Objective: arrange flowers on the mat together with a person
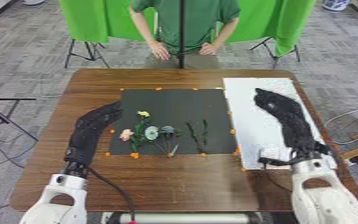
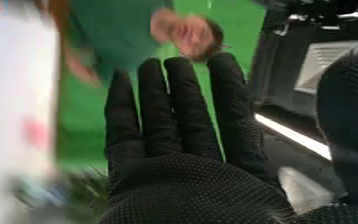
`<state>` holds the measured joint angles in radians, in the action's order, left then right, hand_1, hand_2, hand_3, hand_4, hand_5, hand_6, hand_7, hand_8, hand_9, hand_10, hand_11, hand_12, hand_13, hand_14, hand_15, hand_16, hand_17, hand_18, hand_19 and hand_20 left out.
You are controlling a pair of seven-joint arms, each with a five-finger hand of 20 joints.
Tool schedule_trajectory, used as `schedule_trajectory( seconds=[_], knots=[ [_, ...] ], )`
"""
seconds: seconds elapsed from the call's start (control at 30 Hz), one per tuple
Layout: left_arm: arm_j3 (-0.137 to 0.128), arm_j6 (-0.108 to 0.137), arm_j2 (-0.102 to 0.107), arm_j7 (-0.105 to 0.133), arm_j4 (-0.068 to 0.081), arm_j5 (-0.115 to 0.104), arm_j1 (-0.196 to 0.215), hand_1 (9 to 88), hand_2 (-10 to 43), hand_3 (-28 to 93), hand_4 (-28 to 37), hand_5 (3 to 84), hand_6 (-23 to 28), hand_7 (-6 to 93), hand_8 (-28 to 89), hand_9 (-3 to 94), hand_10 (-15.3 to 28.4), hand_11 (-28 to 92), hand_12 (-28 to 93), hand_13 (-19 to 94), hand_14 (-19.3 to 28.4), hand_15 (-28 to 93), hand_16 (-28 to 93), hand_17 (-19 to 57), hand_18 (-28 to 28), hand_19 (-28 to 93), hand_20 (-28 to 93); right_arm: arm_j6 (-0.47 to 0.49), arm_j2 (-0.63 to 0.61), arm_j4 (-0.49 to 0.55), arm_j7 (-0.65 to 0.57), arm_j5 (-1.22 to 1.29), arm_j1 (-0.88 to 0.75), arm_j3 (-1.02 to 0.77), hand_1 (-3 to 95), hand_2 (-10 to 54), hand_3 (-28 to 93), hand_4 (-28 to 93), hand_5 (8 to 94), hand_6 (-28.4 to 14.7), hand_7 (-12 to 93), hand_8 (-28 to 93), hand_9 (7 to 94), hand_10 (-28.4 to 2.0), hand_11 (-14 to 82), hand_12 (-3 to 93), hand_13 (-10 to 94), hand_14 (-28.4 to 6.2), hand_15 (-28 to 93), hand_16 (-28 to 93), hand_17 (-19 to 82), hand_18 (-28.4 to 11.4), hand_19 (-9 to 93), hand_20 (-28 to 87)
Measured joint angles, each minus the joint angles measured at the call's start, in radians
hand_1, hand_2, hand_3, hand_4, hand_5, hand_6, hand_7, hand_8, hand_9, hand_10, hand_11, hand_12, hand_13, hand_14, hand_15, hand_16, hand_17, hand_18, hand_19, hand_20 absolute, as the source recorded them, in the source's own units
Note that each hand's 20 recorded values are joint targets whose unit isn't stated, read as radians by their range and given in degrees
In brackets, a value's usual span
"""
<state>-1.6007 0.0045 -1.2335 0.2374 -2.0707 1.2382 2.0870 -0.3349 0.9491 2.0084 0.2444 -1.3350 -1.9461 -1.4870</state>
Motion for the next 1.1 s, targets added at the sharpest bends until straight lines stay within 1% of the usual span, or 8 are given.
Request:
schedule_trajectory(
  seconds=[0.07,0.13,0.23,0.3,0.53,0.7,0.8,1.1],
  knots=[
    [0.000,0.000,0.002,0.000,0.000,-0.003,0.002,28.3,-1.8,63,-16.8,47.7,4.1,11.8,-5,45.0,12.5,16,16,37,15.6,11,5,6.7,10.5,4,19,-0.105,-0.054,-0.031,-0.085,-0.092,0.071,0.010,21.9,-9.3,75,-17,46.3,-4.5,12,-9,47.6,-18.3,5.9,17.0,47,-13.6,15,15,26,-15.2,29,33],
    [0.000,0.000,0.004,0.001,0.000,-0.005,0.003,28.3,-1.8,63,-16.8,47.7,4.0,11.8,-5,45.0,12.5,16,16,36,15.7,11,5,6.7,10.5,4,19,-0.144,-0.080,-0.072,-0.222,-0.213,0.151,0.005,23.0,-9.5,74,-17,46.2,-4.6,12,-8,48.3,-19.0,6.5,17.8,51,-13.6,16,16,30,-15.0,32,33],
    [0.000,0.000,0.007,0.001,0.000,-0.008,0.004,28.3,-1.8,63,-16.8,47.7,4.1,11.7,-5,45.0,12.6,16,16,36,15.7,11,5,6.6,10.5,4,19,-0.118,-0.099,-0.149,-0.408,-0.391,0.270,0.007,25.1,-9.5,72,-17,46.8,-4.3,13,-8,49.0,-20.4,8.3,19.4,56,-14.3,18,19,34,-15.2,40,37],
    [0.000,0.000,0.009,0.001,0.000,-0.009,0.005,28.2,-1.8,63,-16.8,47.7,4.1,11.7,-5,45.0,12.5,16,16,36,15.8,11,5,6.7,10.5,4,19,-0.052,-0.112,-0.205,-0.464,-0.477,0.338,0.011,26.1,-9.5,72,-18,47.8,-4.2,13,-8,51.1,-20.7,9.7,19.6,58,-14.1,20,20,36,-15.5,44,38],
    [0.000,0.001,0.013,0.000,0.000,-0.011,0.008,28.2,-1.8,63,-16.8,47.7,4.1,11.6,-5,44.9,12.4,16,16,36,15.9,11,5,6.5,10.7,4,19,0.232,-0.168,-0.384,-0.520,-0.782,0.530,0.119,30.3,-9.5,69,-19,54.1,-1.7,12,-9,62.7,-19.1,12.5,18.2,72,-11.9,24,20,48,-15.3,50,39],
    [-0.002,-0.001,0.013,0.000,-0.001,-0.011,0.011,28.1,-2.0,63,-16.6,47.6,4.1,11.6,-5,44.9,12.5,16,16,36,15.8,11,5,6.3,10.7,4,18,0.310,-0.179,-0.511,-0.547,-1.033,0.649,0.239,31.9,-9.5,68,-19,56.5,-0.5,13,-9,67.3,-18.3,13.0,17.7,79,-10.3,25,21,54,-14.5,53,40],
    [-0.004,-0.002,0.013,-0.001,-0.001,-0.011,0.012,28.0,-2.0,63,-16.6,47.4,4.1,11.4,-5,44.7,12.6,15,16,36,15.8,11,5,6.2,10.8,4,18,0.387,-0.171,-0.532,-0.545,-1.125,0.670,0.231,32.5,-9.5,68,-19,57.7,0.0,14,-10,69.7,-17.4,13.6,17.7,82,-9.0,26,22,56,-13.6,56,40],
    [-0.004,-0.009,0.012,-0.001,0.000,-0.011,0.013,27.9,-2.1,63,-16.6,47.3,4.1,11.3,-5,44.5,12.4,15,16,36,15.8,10,6,5.9,11.0,4,18,0.429,-0.133,-0.638,-0.531,-1.147,0.731,0.247,32.8,-9.5,68,-20,58.8,0.2,14,-10,74.1,-16.1,14.4,17.3,86,-7.6,27,23,60,-12.8,61,39]
  ],
)
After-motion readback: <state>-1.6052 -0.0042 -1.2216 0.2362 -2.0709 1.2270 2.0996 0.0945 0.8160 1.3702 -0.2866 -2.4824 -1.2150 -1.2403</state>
